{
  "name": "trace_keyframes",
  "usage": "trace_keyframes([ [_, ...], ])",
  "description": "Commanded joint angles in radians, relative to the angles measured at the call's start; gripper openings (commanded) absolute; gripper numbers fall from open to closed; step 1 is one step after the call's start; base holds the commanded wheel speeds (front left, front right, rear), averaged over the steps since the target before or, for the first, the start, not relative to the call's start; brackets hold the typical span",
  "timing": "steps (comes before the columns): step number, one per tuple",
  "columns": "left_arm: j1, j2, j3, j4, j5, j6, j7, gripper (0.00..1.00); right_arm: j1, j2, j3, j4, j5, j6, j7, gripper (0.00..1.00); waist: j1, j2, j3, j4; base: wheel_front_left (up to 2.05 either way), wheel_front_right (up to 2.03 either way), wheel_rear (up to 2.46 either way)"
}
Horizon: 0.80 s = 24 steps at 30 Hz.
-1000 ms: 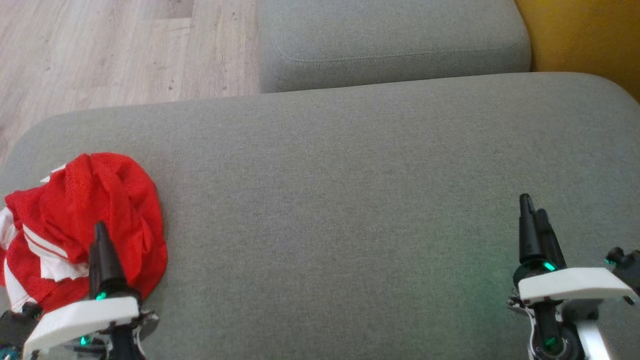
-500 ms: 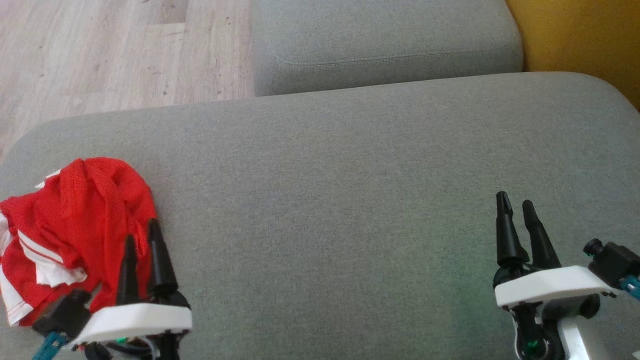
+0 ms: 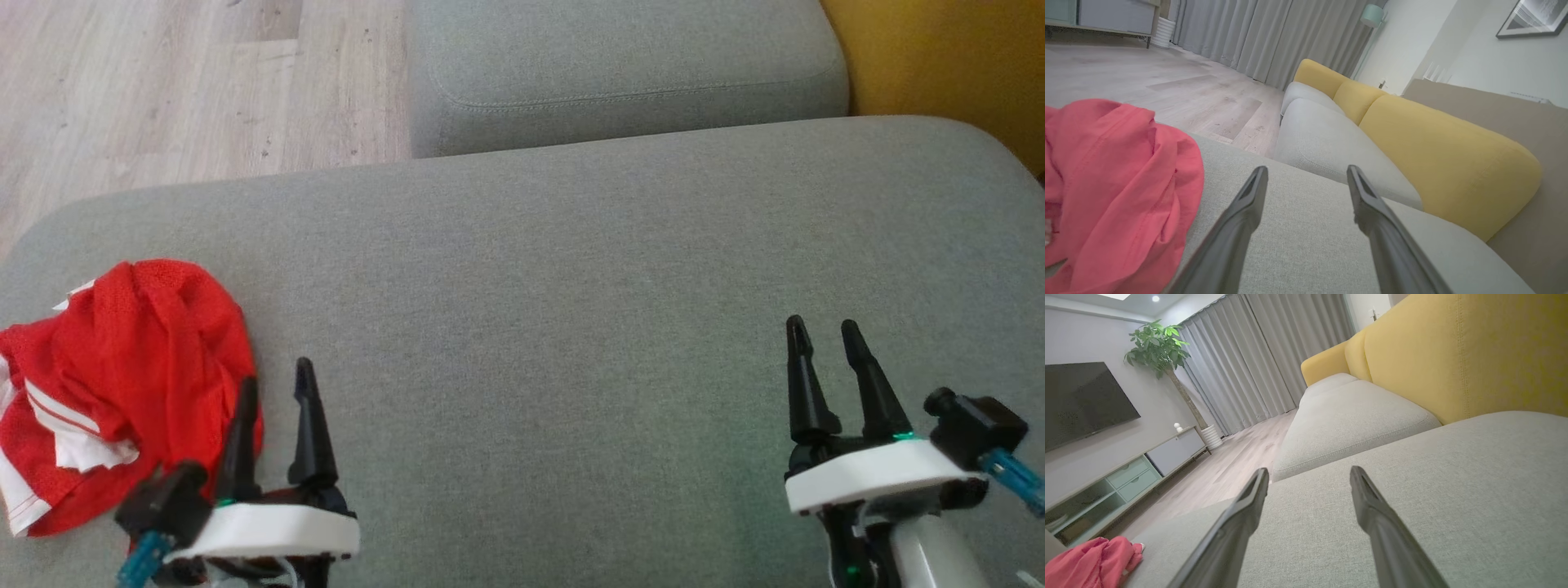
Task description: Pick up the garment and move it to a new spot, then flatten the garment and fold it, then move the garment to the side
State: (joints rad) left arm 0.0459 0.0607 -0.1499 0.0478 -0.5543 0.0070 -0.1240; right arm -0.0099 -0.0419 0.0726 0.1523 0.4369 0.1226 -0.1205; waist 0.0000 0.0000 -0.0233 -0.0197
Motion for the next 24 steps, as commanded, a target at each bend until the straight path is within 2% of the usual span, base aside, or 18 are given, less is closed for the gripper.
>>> trace_keyframes([
  [1,-0.034,0.023,0.000,-0.042,0.048,0.015,-0.015,1.00,-0.026,-0.006,0.026,-0.046,-0.046,0.005,-0.018,1.00,0.0000,0.0000,0.000,-0.001,0.00,0.00,0.00],
  [11,-0.042,0.066,-0.084,-0.051,0.179,0.075,-0.044,1.00,-0.024,-0.007,0.049,-0.067,-0.189,0.006,-0.047,1.00,0.0000,0.0000,-0.005,-0.008,0.00,0.00,0.00],
  [15,-0.040,0.064,-0.097,-0.064,0.198,0.093,-0.056,1.00,-0.021,-0.007,0.059,-0.090,-0.220,0.006,-0.059,1.00,0.0000,0.0000,-0.006,-0.009,0.00,0.00,0.00],
  [22,-0.022,0.035,-0.065,-0.092,0.208,0.073,-0.076,1.00,-0.009,-0.007,0.070,-0.099,-0.239,0.007,-0.080,1.00,0.0000,0.0000,-0.010,-0.008,0.00,0.00,0.00],
  [24,-0.013,0.020,-0.041,-0.100,0.196,0.052,-0.082,1.00,-0.006,-0.007,0.071,-0.098,-0.223,0.007,-0.085,1.00,0.0000,0.0000,-0.010,-0.008,0.00,0.00,0.00],
])
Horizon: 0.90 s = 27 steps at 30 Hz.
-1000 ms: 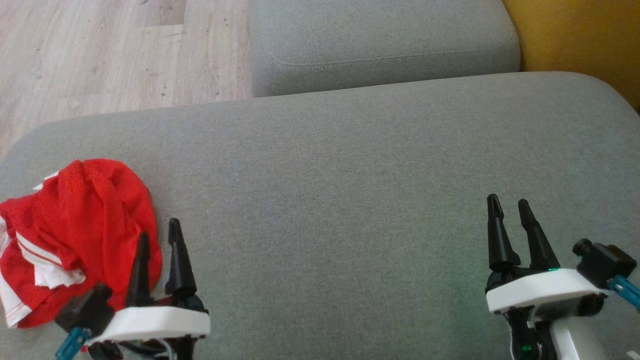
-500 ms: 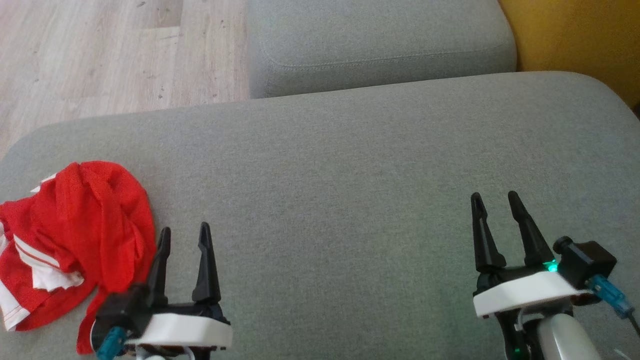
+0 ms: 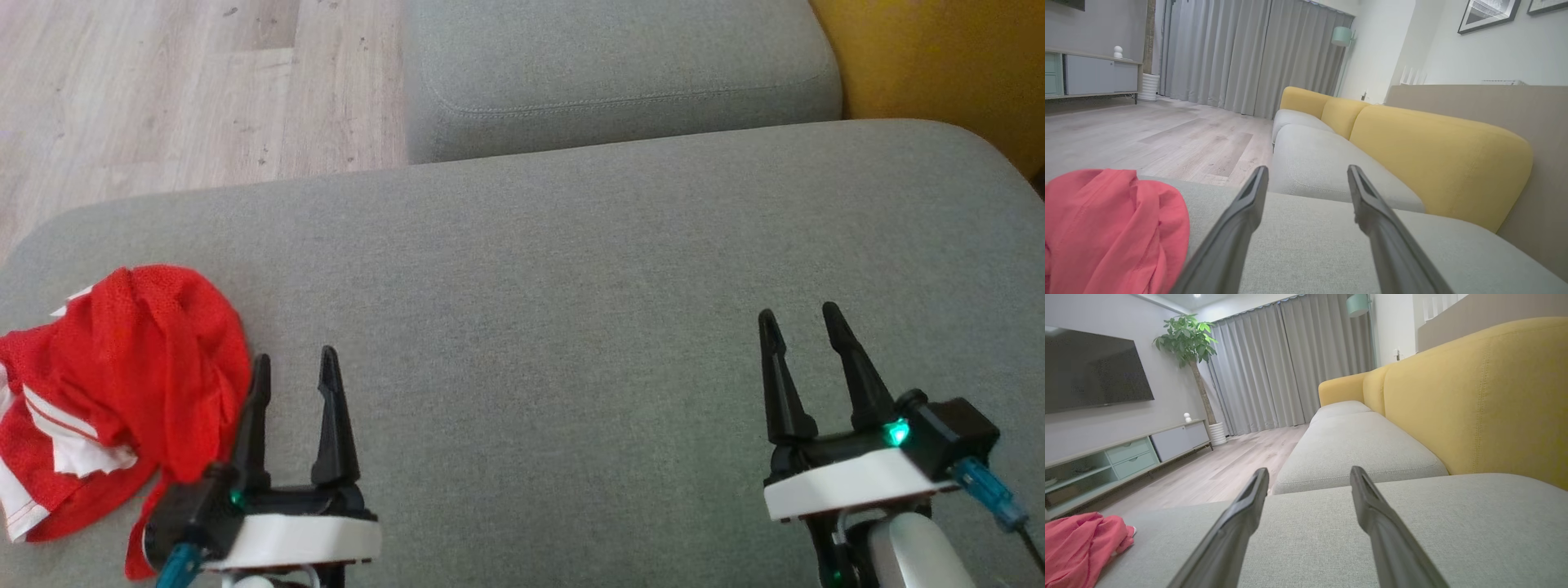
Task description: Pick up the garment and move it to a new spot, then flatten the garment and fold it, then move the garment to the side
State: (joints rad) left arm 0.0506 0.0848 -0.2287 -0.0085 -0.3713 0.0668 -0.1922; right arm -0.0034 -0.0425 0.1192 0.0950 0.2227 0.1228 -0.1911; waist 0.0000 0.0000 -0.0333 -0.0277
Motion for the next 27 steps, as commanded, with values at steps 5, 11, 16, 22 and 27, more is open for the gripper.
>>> trace_keyframes([
  [5,0.000,-0.023,0.080,-0.048,0.022,-0.064,-0.026,1.00,-0.003,-0.007,0.030,-0.027,0.035,0.007,-0.027,1.00,0.0000,0.0000,-0.002,0.000,0.00,0.00,0.00],
  [11,0.024,-0.034,0.123,-0.028,0.037,-0.123,-0.043,1.00,0.011,-0.007,0.033,0.020,0.106,0.007,-0.044,1.00,0.0000,0.0000,-0.008,0.003,0.00,0.00,0.00],
  [16,0.040,-0.035,0.106,0.050,0.059,-0.109,-0.058,1.00,0.011,-0.008,0.040,0.067,0.110,0.008,-0.059,1.00,0.0000,0.0000,-0.016,0.000,0.00,0.00,0.00],
  [22,0.028,-0.034,0.077,0.104,0.120,-0.089,-0.070,1.00,-0.003,-0.008,0.010,0.132,-0.008,0.008,-0.071,1.00,0.0000,0.0000,-0.022,0.000,0.00,0.00,0.00],
  [27,0.023,-0.034,0.074,0.108,0.111,-0.091,-0.070,1.00,-0.010,-0.008,0.002,0.141,-0.023,0.008,-0.071,1.00,0.0000,0.0000,-0.023,0.001,0.00,0.00,0.00],
])
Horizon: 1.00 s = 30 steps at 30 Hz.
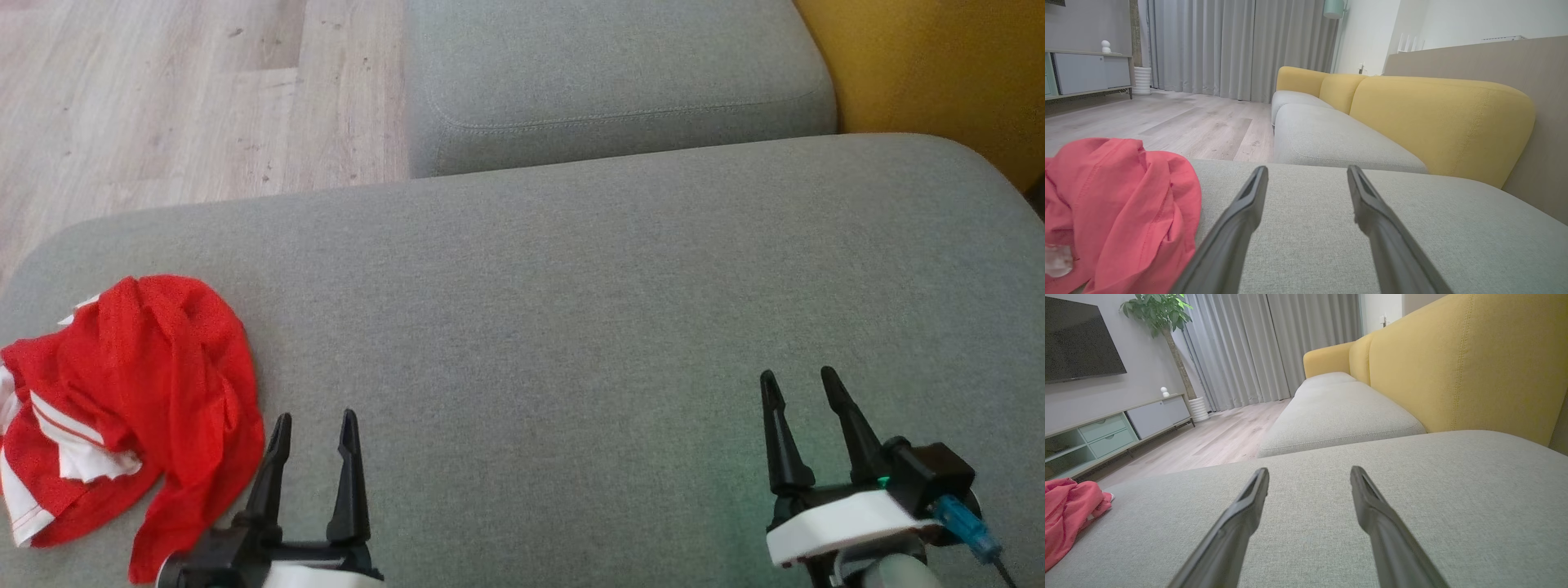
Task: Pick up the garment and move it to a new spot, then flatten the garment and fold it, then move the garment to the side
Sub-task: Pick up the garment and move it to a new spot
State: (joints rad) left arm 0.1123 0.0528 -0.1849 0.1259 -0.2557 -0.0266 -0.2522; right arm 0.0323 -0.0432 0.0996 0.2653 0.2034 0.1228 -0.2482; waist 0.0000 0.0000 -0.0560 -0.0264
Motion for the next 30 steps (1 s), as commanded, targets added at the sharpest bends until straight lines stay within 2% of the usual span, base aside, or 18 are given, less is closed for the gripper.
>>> trace_keyframes([
  [1,-0.039,-0.002,0.030,-0.027,-0.006,0.002,-0.010,1.00,-0.046,-0.007,0.021,-0.029,-0.003,0.008,-0.014,1.00,0.0000,0.0000,0.000,0.001,0.00,0.00,0.00],
  [11,-0.038,-0.003,0.035,-0.031,-0.014,0.005,-0.010,1.00,-0.035,-0.007,0.026,-0.034,0.010,0.008,-0.014,1.00,0.0000,0.0000,-0.012,0.041,0.00,0.00,0.00],
  [30,-0.009,-0.003,0.105,-0.026,0.030,0.000,-0.010,1.00,-0.009,-0.007,0.080,-0.032,0.010,0.008,-0.014,1.00,0.0000,0.0000,-0.046,0.274,0.00,0.00,0.00],
])
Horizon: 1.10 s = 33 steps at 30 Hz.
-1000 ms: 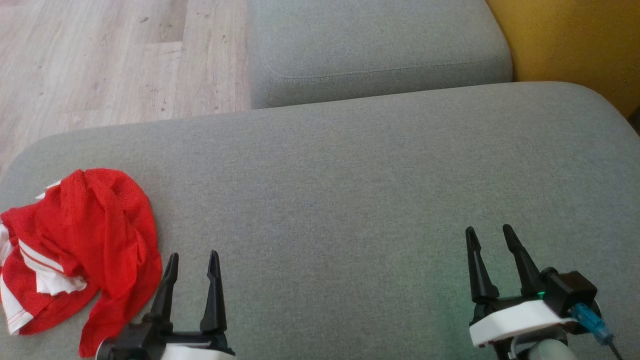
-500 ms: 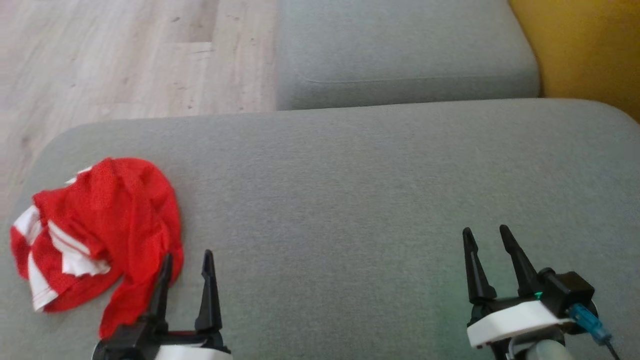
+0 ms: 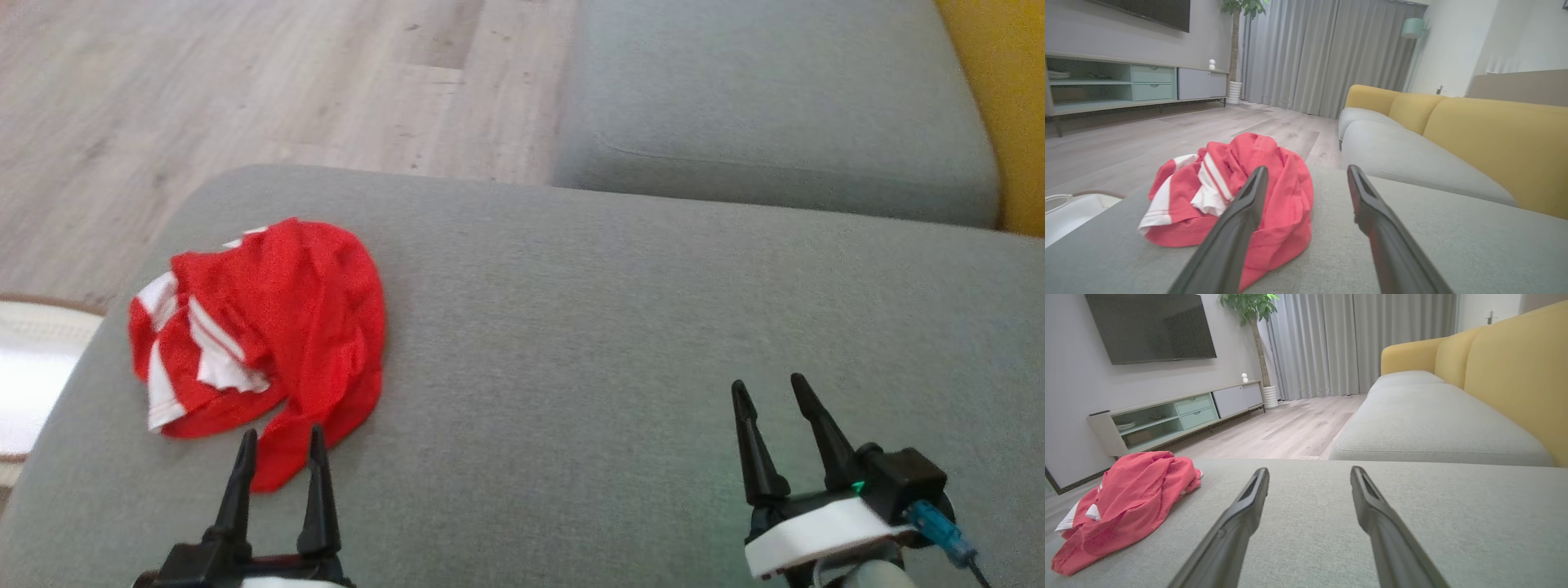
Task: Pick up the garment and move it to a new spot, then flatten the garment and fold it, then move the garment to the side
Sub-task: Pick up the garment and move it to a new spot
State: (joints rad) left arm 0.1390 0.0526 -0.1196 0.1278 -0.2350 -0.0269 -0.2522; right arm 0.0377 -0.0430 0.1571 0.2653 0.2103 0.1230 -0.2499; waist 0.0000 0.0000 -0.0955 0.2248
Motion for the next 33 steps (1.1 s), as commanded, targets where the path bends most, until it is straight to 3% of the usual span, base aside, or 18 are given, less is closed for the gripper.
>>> trace_keyframes([
  [1,-0.035,-0.002,0.043,-0.027,0.011,0.002,-0.010,1.00,-0.013,-0.007,0.027,-0.031,0.005,0.008,-0.012,1.00,0.0000,0.0000,-0.009,0.033,0.00,0.00,0.00],
  [12,-0.015,-0.002,0.068,-0.034,0.021,-0.006,-0.010,1.00,-0.009,-0.007,0.074,-0.030,0.013,0.008,-0.012,1.00,0.0000,0.0000,-0.016,0.102,0.00,0.00,0.00],
  [22,-0.075,0.007,0.113,-0.016,0.062,-0.029,-0.010,1.00,-0.020,-0.007,0.076,-0.035,-0.005,0.008,-0.012,1.00,0.0000,0.0000,0.029,0.067,0.00,0.00,0.00],
  [28,-0.257,0.099,0.081,0.123,0.117,-0.071,0.008,1.00,-0.039,-0.007,0.057,-0.041,-0.028,0.008,-0.012,1.00,0.0000,0.0000,0.094,0.023,0.00,0.00,0.00],
  [33,-0.504,0.204,0.013,0.263,0.140,-0.096,0.145,1.00,-0.078,-0.007,0.049,-0.053,-0.047,0.008,-0.012,1.00,0.0000,0.0000,0.180,-0.019,0.00,0.00,0.00],
])
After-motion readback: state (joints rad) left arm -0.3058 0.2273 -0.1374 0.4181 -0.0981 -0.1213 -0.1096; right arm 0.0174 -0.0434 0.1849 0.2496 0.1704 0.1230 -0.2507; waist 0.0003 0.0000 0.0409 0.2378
